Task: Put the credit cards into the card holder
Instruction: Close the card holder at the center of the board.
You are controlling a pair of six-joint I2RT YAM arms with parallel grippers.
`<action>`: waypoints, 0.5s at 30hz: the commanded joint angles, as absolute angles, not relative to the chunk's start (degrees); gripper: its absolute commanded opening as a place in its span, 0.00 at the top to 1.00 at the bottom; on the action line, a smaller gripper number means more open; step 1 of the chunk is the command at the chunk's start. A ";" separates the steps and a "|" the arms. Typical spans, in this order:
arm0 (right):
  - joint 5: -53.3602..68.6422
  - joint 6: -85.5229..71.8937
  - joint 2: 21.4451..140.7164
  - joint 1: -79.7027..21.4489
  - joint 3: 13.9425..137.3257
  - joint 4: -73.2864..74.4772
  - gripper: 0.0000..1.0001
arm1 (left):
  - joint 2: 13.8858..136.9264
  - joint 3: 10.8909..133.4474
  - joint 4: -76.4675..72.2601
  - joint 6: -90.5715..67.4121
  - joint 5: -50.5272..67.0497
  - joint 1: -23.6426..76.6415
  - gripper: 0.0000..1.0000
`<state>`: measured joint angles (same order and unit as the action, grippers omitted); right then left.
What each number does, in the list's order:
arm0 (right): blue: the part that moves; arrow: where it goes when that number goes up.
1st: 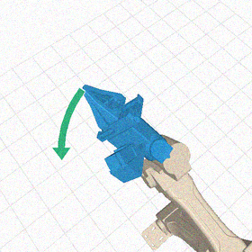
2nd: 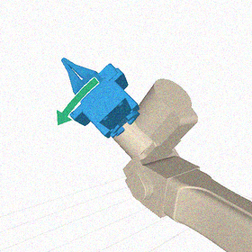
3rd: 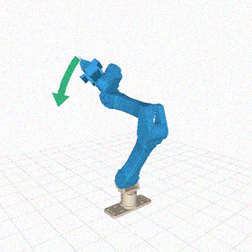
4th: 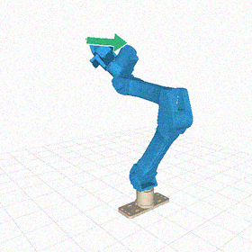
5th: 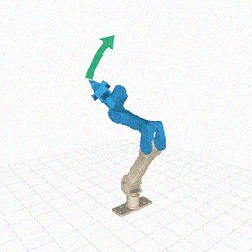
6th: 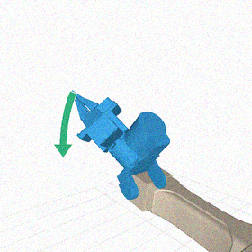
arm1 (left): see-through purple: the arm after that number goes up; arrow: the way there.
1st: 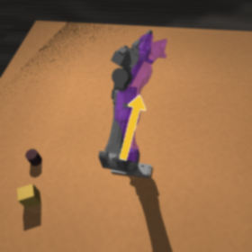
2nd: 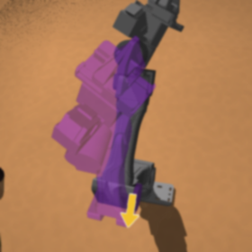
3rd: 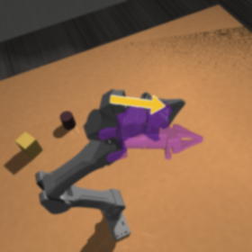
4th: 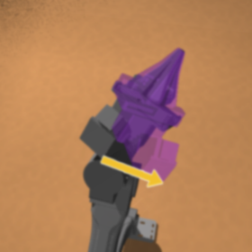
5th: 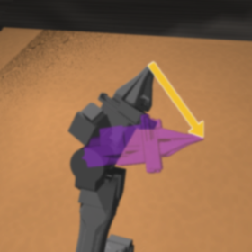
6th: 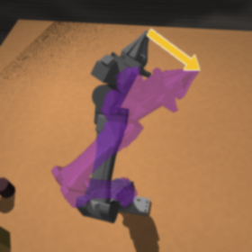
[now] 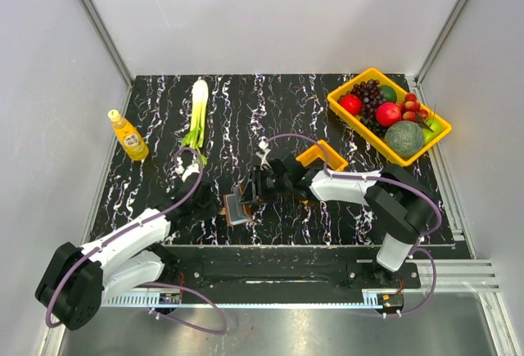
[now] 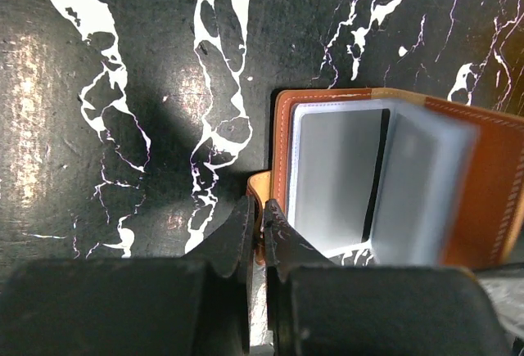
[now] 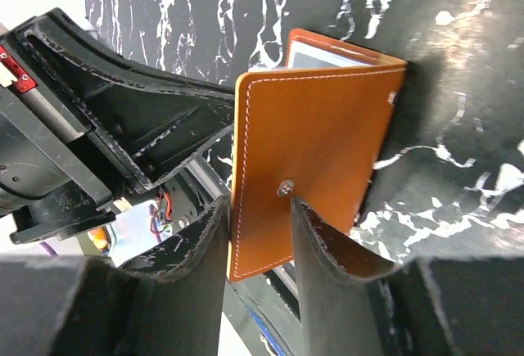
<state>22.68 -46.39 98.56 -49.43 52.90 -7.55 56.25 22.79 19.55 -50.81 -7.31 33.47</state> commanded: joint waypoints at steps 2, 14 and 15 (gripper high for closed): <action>23.47 -46.05 100.98 -52.03 56.95 -9.58 0.58 | 55.37 24.87 16.96 -50.36 -7.12 33.66 1.00; 24.43 -46.40 103.80 -54.49 60.04 -10.36 0.53 | 54.49 25.13 18.81 -50.27 -9.23 33.66 1.00; 24.87 -46.23 103.80 -54.49 59.86 -10.98 0.52 | 54.49 25.05 18.55 -50.27 -9.05 33.58 1.00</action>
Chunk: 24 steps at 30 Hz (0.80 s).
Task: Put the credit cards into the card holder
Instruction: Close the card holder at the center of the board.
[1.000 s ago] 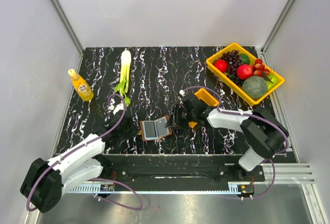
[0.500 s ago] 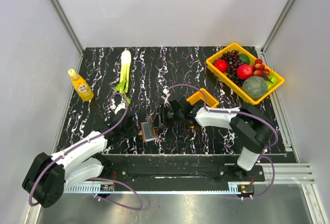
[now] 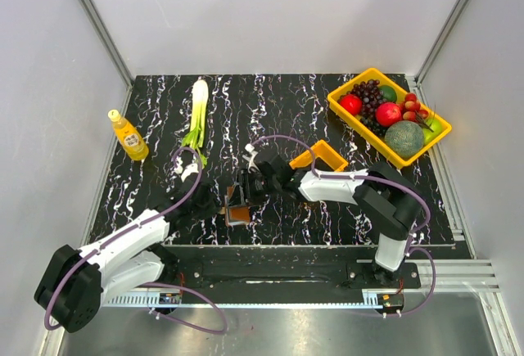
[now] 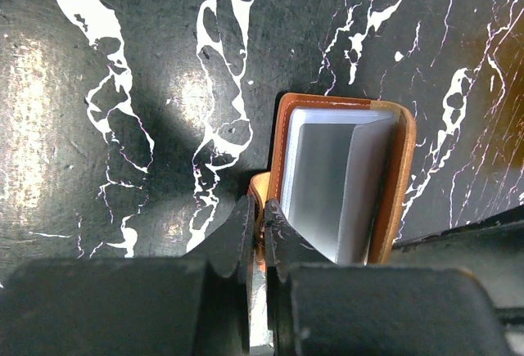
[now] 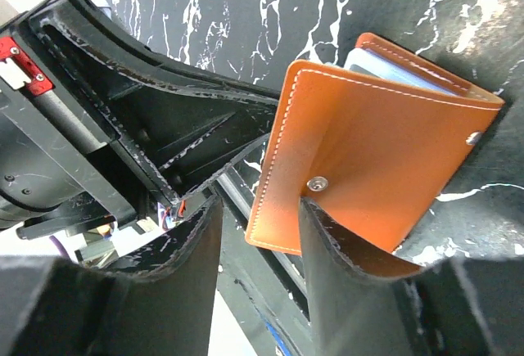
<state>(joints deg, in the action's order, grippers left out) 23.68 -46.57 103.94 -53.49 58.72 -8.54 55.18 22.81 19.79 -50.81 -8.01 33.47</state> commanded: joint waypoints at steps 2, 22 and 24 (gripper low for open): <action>24.70 -45.62 103.36 -54.49 60.12 -9.94 0.52 | 54.40 25.14 18.81 -50.10 -9.31 33.66 1.00; 17.14 -43.42 92.82 -52.04 54.76 -9.58 0.72 | 54.32 25.22 19.42 -50.01 -10.02 33.58 1.00; 15.04 -43.42 91.50 -50.72 52.92 -9.23 0.82 | 54.23 25.14 19.51 -49.92 -10.02 33.57 1.00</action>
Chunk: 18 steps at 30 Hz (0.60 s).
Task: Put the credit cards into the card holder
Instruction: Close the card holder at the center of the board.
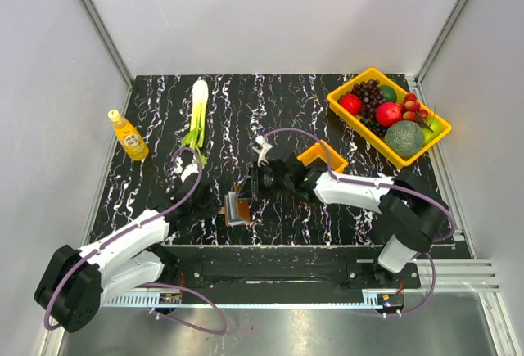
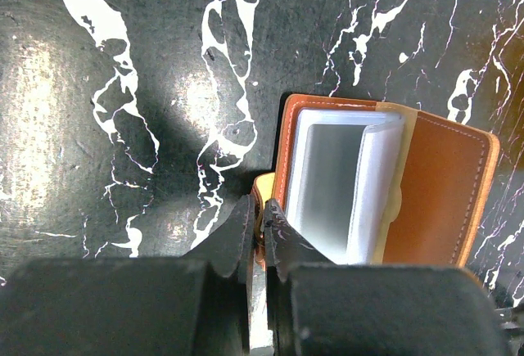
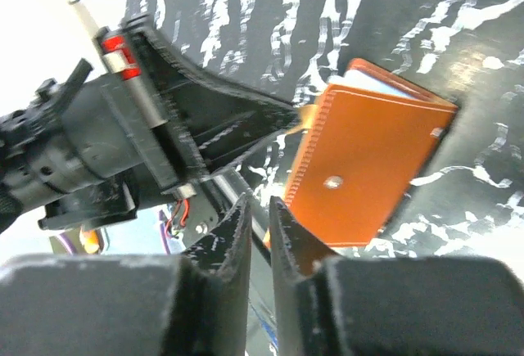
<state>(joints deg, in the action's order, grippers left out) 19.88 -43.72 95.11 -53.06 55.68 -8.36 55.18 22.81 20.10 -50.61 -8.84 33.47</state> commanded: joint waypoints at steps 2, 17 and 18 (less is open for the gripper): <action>13.54 -43.07 90.27 -49.40 51.25 -8.88 0.89 | 54.05 25.05 19.60 -49.92 -10.02 33.66 1.00; 17.67 -39.90 103.09 -53.52 57.57 -7.56 1.00 | 52.56 26.10 19.60 -49.57 -10.28 33.66 1.00; 17.49 -39.73 103.44 -53.70 57.74 -7.56 1.00 | 52.47 26.19 19.51 -49.57 -10.28 33.66 1.00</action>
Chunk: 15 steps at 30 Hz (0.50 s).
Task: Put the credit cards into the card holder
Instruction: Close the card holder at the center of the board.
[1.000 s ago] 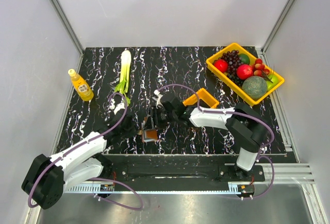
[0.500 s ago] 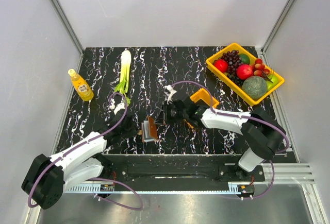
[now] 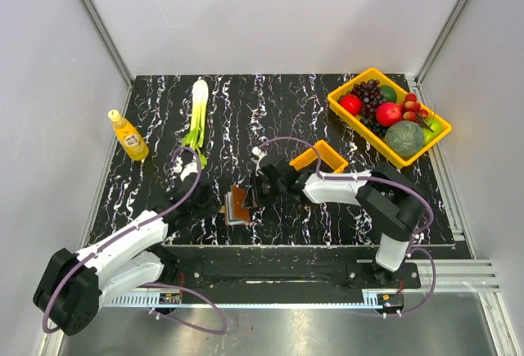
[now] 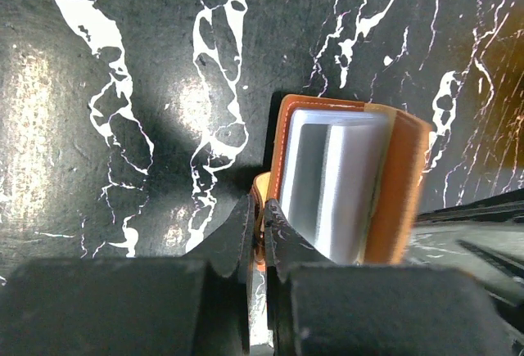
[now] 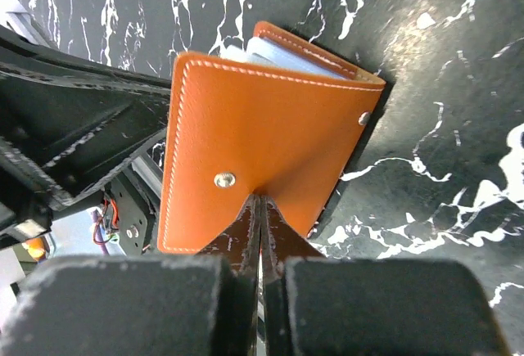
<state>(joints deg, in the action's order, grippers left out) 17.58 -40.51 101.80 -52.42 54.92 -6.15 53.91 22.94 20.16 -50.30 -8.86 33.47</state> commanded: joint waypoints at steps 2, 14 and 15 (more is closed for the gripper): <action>17.05 -39.64 103.62 -54.14 57.74 -8.17 1.00 | 52.56 26.54 19.60 -49.48 -10.37 33.58 1.00; 15.47 -39.73 107.13 -55.63 62.83 -5.64 0.94 | 54.05 26.98 18.99 -48.96 -10.28 33.66 1.00; 15.90 -39.73 107.75 -55.63 63.19 -5.45 0.93 | 54.31 26.81 18.81 -48.87 -10.11 33.58 1.00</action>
<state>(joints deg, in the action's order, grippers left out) 17.15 -40.12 106.48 -54.85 59.22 -5.93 54.11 24.12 20.95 -49.52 -9.30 33.47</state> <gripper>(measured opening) 0.058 0.060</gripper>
